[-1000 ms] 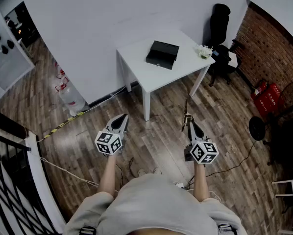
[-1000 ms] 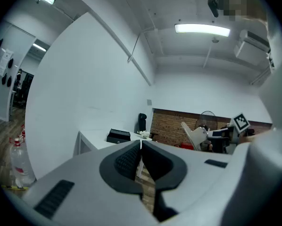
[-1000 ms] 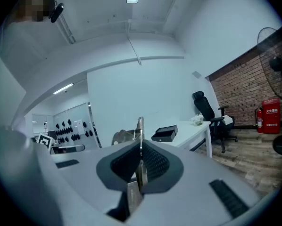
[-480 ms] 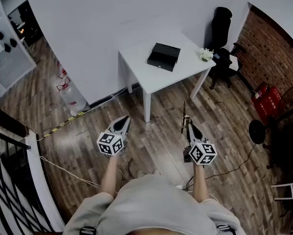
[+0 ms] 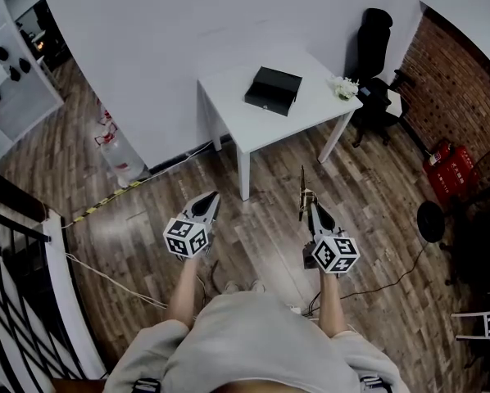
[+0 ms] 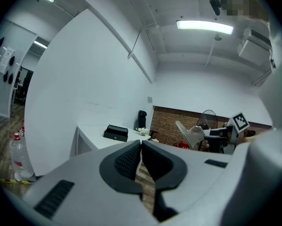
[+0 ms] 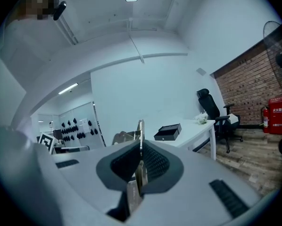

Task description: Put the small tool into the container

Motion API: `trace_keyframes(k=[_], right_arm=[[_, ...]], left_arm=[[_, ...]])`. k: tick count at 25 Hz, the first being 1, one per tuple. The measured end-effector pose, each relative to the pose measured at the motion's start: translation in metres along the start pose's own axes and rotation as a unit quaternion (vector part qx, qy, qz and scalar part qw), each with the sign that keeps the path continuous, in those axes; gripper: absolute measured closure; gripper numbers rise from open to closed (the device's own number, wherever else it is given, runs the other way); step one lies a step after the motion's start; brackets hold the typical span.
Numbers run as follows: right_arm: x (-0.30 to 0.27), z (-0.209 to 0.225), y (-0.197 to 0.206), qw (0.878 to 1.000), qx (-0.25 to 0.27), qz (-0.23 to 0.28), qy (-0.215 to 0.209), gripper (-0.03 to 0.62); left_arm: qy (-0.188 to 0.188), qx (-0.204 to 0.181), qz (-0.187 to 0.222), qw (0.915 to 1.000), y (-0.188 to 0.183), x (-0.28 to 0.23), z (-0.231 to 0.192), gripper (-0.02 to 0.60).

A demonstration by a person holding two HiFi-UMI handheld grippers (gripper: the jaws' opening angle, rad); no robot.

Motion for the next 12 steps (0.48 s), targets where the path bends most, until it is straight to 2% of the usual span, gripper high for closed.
trace_keyframes(k=[12], right_arm=[[-0.015,0.031,0.003,1.0,0.001,-0.005,-0.02,0.586]], left_arm=[[-0.011,-0.002,-0.002,0.9999,0.006,-0.031,0.013,0.566]])
Point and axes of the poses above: the fingertips, and each gripper's own axes: x backward along the fingers, z to its right, y out of its underside, the point moved 2 cm from there along x, backward along the fingers, and after that the axes turned 7 degrees about x, right-handed, at the moved point
